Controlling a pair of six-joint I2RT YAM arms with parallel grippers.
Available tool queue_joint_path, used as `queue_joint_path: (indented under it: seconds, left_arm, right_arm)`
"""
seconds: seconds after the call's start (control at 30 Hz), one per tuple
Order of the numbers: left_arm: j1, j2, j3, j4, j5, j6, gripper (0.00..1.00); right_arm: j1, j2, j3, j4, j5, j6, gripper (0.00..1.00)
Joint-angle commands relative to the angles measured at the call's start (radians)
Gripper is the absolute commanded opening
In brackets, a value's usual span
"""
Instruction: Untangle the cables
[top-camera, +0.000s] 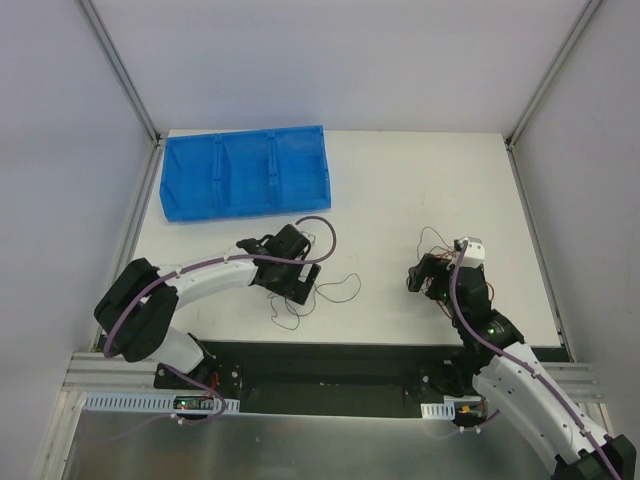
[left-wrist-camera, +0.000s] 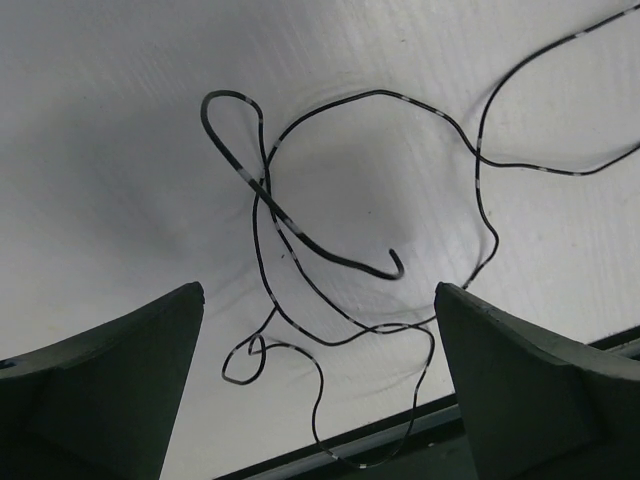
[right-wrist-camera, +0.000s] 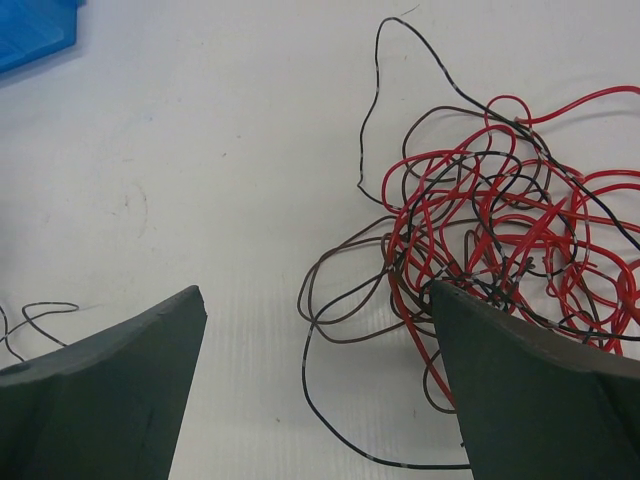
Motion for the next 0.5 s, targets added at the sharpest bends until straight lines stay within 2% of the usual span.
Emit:
queue_joint_path:
  seconds: [0.0,0.13,0.47]
  left_arm:
    - [-0.031,0.048,0.056,-0.004,-0.085,-0.091,0.99]
    - [-0.060,0.098,0.063,0.043,-0.019,-0.132,0.99]
    - [-0.097,0.164,0.076,0.111,-0.005,-0.218,0.99]
  right_arm:
    - [-0.007,-0.013,-0.008,0.042,-0.010,-0.007,0.96]
    - [-0.007,-0.010,-0.010,0.047,-0.012,-0.007,0.96]
    - [-0.009,0.004,-0.008,0.055,-0.020,-0.008,0.96]
